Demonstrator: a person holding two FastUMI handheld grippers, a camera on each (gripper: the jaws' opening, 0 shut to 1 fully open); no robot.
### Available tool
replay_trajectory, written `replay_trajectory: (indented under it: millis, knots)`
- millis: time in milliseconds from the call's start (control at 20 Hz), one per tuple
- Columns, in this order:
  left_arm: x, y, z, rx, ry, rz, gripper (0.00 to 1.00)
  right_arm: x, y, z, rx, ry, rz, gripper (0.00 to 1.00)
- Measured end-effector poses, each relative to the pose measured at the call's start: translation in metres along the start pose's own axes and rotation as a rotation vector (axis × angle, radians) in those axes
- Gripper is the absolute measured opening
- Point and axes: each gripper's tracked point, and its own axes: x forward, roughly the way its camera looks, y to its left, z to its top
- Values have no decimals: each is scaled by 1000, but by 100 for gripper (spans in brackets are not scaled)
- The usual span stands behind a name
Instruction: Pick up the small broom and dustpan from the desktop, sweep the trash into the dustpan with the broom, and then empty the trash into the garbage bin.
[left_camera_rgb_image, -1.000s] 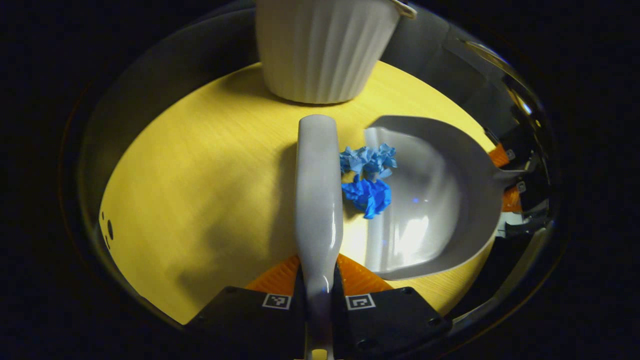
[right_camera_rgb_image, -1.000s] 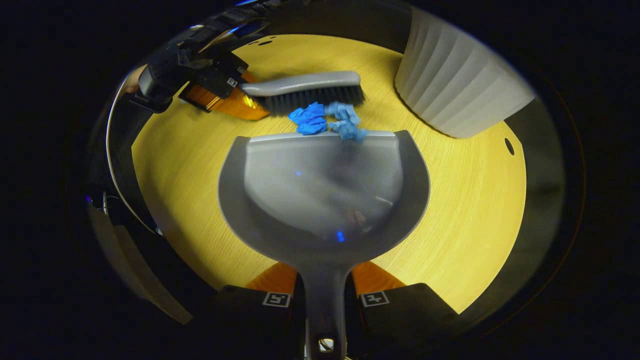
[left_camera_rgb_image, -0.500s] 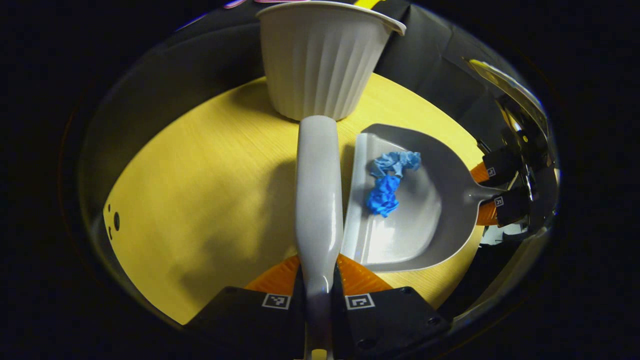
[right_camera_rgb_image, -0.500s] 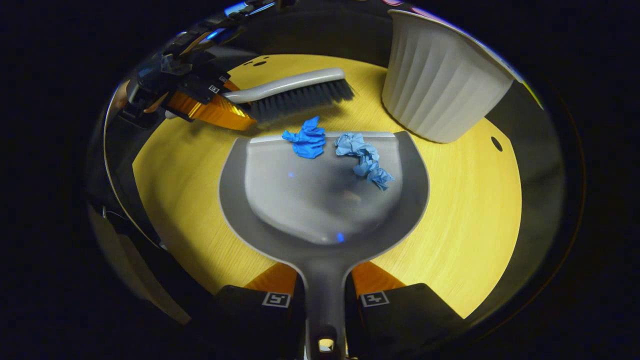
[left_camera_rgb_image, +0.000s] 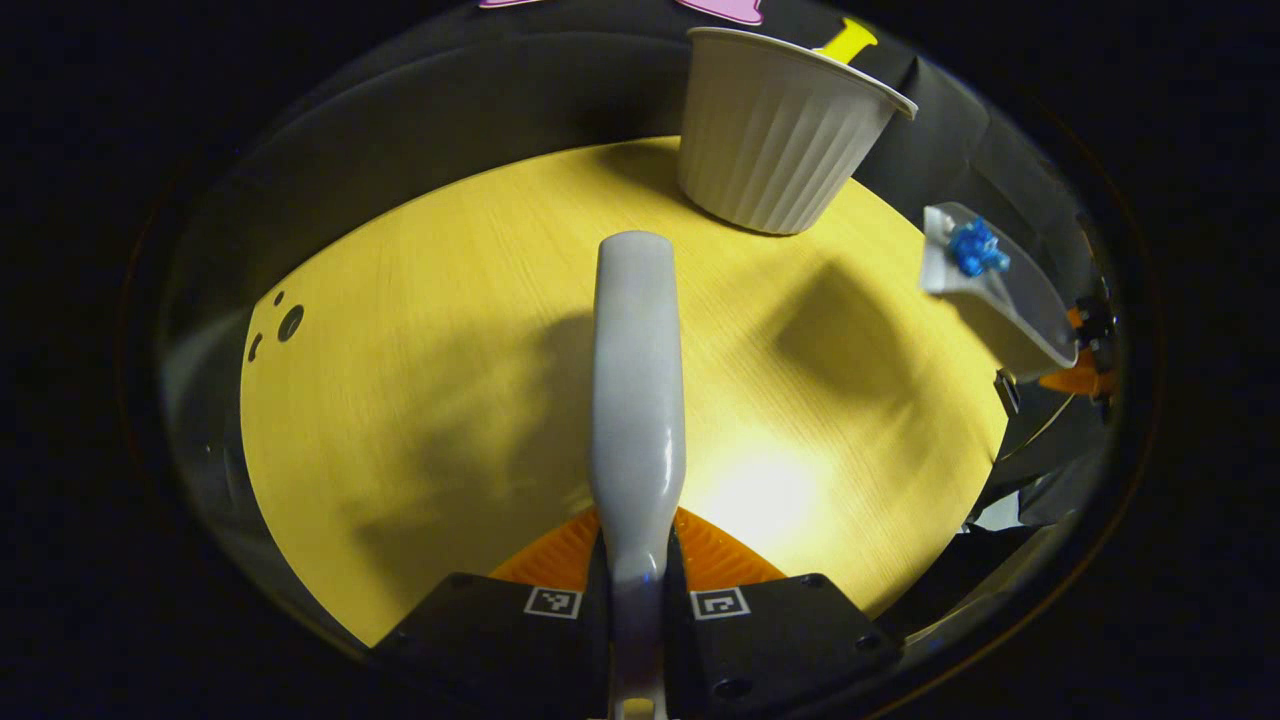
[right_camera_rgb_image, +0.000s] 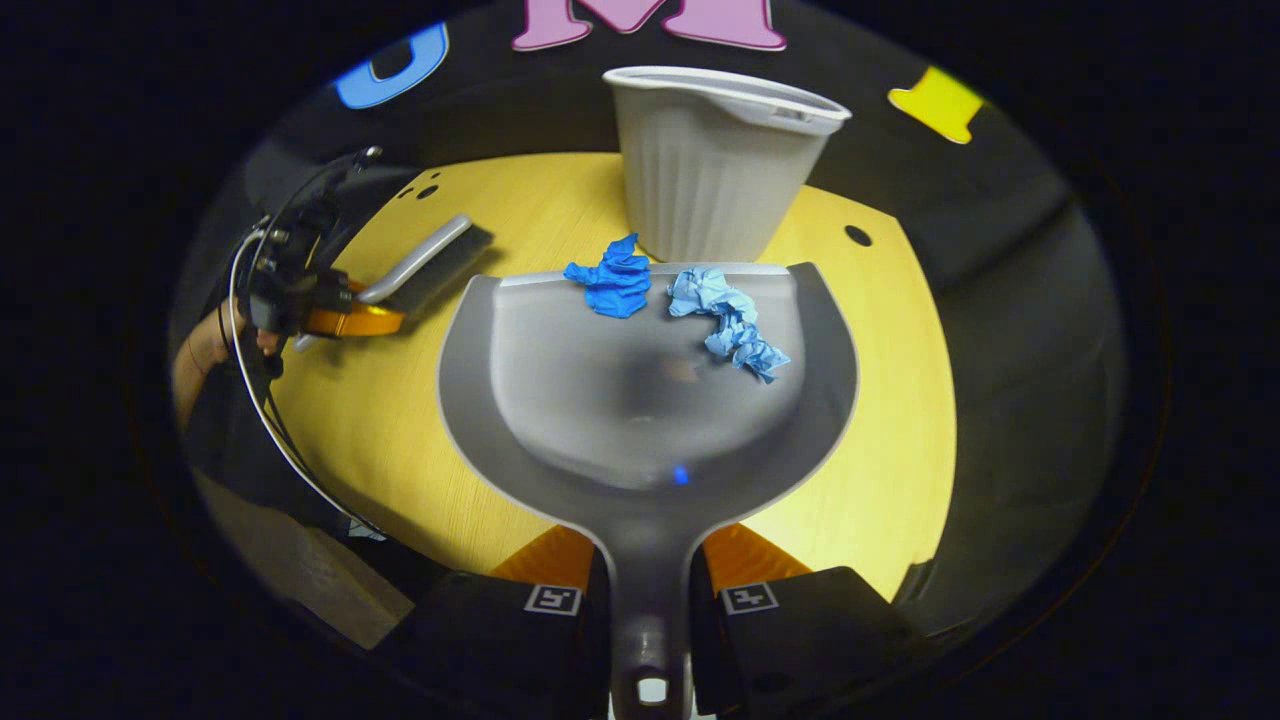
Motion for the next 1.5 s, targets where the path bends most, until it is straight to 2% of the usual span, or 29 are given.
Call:
replay_trajectory:
  millis: [250,350,550,600,750,1150,1250,1450,1500]
  knots:
    - [2,0,1,-14,8,-18,22,-43,-29,37,64,-35,-86,36]
    - [1,0,3,-15,5,-29,22,-63,-46,52,99,-48,-94,36]
    - [1,0,3,-12,7,-37,29,-94,-82,79,125,-52,-119,35]
    - [4,1,1,-10,6,-39,25,-102,-86,84,132,-52,-121,36]
    - [5,1,2,2,14,-39,25,-103,-99,108,131,-29,-134,36]
    - [4,1,3,-18,20,-48,25,-96,-124,178,40,34,-204,36]
    - [5,1,4,-27,25,-48,22,-92,-130,190,-8,71,-228,36]
    - [4,0,4,-44,29,-53,25,-83,-138,212,-102,160,-262,36]
    - [4,0,3,-45,30,-53,22,-82,-141,215,-129,191,-274,36]
